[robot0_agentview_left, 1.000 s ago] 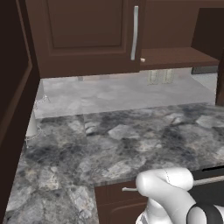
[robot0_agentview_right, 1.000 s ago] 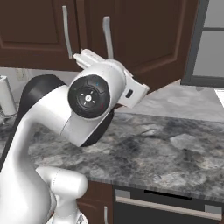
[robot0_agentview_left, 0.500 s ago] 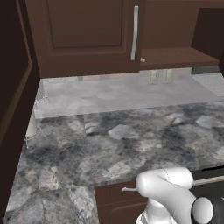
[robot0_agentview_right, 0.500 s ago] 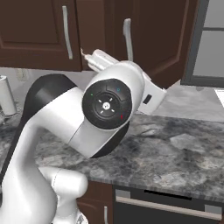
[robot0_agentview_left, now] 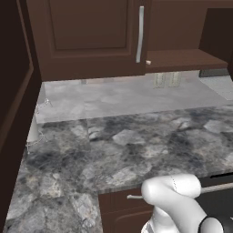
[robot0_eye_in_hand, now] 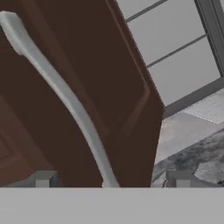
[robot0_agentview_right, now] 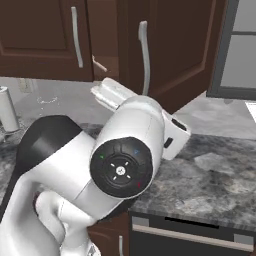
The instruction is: Open the cabinet. Pick the dish brush and place it next to the sink. Then close the cabinet.
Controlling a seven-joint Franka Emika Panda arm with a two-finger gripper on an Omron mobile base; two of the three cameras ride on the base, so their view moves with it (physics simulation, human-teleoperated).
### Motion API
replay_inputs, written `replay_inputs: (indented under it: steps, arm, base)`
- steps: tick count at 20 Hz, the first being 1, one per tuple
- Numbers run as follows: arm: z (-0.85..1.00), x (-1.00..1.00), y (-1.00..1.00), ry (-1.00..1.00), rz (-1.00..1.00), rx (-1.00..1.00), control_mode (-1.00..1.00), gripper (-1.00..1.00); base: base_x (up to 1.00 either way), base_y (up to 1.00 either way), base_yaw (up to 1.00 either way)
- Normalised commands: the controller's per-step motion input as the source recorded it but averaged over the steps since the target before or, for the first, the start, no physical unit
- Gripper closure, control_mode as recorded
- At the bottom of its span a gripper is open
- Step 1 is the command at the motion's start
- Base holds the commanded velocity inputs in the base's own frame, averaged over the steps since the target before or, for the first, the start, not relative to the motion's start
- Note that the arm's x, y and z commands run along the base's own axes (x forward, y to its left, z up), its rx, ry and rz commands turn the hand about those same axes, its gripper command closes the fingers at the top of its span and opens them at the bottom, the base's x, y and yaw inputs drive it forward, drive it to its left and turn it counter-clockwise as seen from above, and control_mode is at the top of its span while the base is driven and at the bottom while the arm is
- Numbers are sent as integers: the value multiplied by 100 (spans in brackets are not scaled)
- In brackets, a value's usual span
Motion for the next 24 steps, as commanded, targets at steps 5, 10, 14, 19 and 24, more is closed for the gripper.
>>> replay_inputs:
  steps: [5,10,14,19,24]
  arm:
    - [6,-60,73,-22,0,-7,-100,-100]
    - [32,-82,71,-23,0,-10,-100,-100]
    - [30,-70,78,-14,0,-14,-100,-100]
    - [14,-34,93,-5,0,-22,-100,-100]
    - [1,2,82,0,0,-29,-100,-100]
  base:
    - [0,0,0]
    - [0,0,0]
    - [0,0,0]
    - [0,0,0]
    - [0,0,0]
